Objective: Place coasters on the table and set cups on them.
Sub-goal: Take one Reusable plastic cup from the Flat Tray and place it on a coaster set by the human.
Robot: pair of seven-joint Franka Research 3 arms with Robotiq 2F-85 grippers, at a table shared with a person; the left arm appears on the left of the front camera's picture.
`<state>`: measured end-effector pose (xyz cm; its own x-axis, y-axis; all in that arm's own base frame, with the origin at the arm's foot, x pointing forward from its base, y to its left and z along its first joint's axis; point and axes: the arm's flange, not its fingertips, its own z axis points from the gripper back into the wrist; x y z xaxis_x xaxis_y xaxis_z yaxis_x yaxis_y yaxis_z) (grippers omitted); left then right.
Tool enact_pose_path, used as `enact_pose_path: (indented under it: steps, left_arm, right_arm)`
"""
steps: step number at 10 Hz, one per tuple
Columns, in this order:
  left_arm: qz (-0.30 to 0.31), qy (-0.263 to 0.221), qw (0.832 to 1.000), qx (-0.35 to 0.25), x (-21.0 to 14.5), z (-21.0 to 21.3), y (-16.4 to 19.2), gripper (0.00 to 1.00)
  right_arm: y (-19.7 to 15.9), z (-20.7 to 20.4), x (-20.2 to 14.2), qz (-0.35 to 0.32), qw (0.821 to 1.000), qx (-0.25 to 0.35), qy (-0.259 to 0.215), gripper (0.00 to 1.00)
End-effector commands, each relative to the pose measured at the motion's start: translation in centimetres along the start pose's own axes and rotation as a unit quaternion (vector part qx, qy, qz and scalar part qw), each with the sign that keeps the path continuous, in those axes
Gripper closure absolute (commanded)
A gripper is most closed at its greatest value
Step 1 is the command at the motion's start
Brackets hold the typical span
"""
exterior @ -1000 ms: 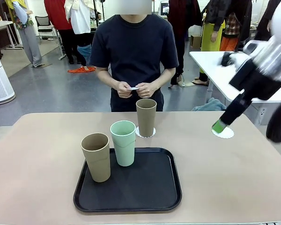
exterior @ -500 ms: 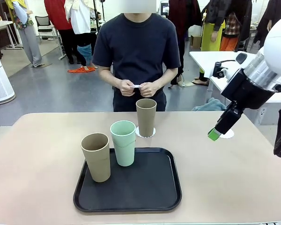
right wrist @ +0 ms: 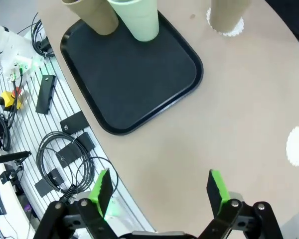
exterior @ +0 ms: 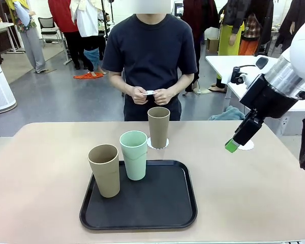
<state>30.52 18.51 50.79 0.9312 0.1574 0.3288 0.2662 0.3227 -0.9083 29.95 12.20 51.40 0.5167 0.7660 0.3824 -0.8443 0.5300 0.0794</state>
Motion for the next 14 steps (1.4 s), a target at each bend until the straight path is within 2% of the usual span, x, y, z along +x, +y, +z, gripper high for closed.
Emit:
enact_pose_path:
  steps: [1,3,4,5,6,7,8,9,10,11,14]
  left_arm:
    - [-0.002,-0.004,1.000,-0.007,0.0,0.2,-0.2,0.00]
    - [-0.002,-0.004,1.000,-0.007,0.0,0.2,-0.2,0.00]
    - [-0.002,-0.004,1.000,-0.007,0.0,0.2,-0.2,0.00]
    - [-0.002,-0.004,1.000,-0.007,0.0,0.2,-0.2,0.00]
    - [-0.002,-0.004,1.000,-0.007,0.0,0.2,-0.2,0.00]
    - [-0.002,-0.004,1.000,-0.007,0.0,0.2,-0.2,0.00]
    - [-0.002,-0.004,1.000,-0.007,0.0,0.2,-0.2,0.00]
    - [-0.002,-0.004,1.000,-0.007,0.0,0.2,-0.2,0.00]
    - [-0.002,-0.004,1.000,-0.007,0.0,0.2,-0.2,0.00]
    - [-0.002,-0.004,1.000,-0.007,0.0,0.2,-0.2,0.00]
    - [-0.002,-0.004,1.000,-0.007,0.0,0.2,-0.2,0.00]
  right_arm:
    - [-2.3,-2.2,3.3,0.061,0.995,0.040,-0.070,0.00]
    - [-4.0,-5.4,6.0,0.097,0.988,0.081,-0.093,0.00]
    - [-5.1,-6.8,7.2,0.110,0.979,0.125,-0.115,0.00]
    - [-5.8,-8.3,7.3,0.132,0.963,0.182,-0.146,0.00]
    - [-6.1,-9.5,6.5,0.153,0.940,0.243,-0.185,0.00]
    - [-6.7,-10.7,5.9,0.165,0.924,0.271,-0.212,0.00]
    - [-7.1,-11.5,5.3,0.171,0.918,0.275,-0.230,0.00]
    - [-6.9,-11.9,4.5,0.179,0.920,0.257,-0.236,0.00]
    - [-5.9,-11.7,5.1,0.149,0.953,0.178,-0.193,0.00]
    - [-6.2,-11.1,5.0,0.179,0.916,0.261,-0.245,0.00]
    - [-6.2,-11.1,5.0,0.179,0.916,0.261,-0.245,0.00]
